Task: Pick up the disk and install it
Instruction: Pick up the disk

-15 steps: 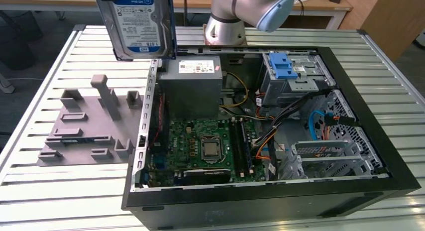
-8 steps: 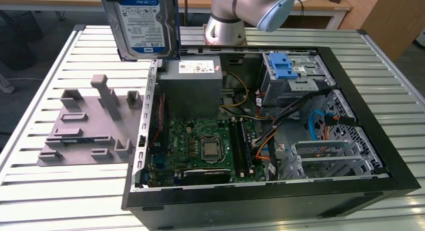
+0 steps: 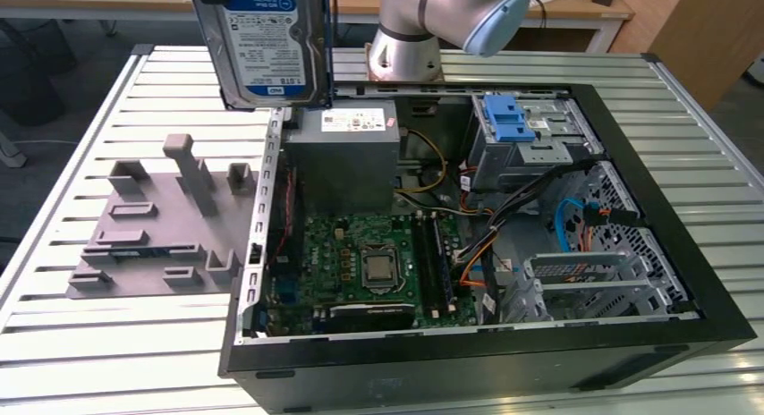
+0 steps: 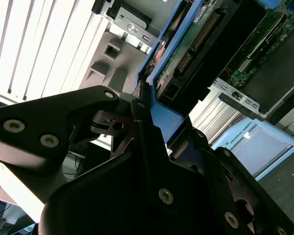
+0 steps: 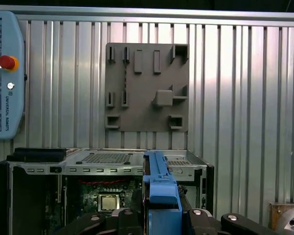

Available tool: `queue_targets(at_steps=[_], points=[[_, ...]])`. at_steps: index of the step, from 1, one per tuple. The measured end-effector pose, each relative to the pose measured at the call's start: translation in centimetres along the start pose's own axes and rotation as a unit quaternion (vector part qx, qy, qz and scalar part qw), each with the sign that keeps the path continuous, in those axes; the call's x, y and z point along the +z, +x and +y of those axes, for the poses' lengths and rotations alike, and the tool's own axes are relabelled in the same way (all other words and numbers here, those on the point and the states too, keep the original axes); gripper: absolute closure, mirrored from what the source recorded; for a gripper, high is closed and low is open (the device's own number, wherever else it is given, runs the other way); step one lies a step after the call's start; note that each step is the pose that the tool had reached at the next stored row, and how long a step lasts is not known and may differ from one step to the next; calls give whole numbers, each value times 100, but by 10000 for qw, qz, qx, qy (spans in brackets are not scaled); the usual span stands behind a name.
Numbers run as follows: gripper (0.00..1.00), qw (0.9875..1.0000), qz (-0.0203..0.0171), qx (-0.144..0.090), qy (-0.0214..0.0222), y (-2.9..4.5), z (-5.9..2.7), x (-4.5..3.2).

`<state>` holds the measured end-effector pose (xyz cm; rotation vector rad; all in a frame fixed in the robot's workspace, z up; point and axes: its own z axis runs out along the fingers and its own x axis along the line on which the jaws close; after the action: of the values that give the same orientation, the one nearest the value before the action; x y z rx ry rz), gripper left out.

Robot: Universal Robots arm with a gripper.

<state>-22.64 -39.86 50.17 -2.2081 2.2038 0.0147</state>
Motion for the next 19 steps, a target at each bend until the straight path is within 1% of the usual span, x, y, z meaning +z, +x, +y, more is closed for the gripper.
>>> queue_targets(at_steps=[7, 19], points=[[64, 10000, 0, 0, -1, 22, -85, 0], [64, 10000, 0, 0, -4, 97, -250, 0]])
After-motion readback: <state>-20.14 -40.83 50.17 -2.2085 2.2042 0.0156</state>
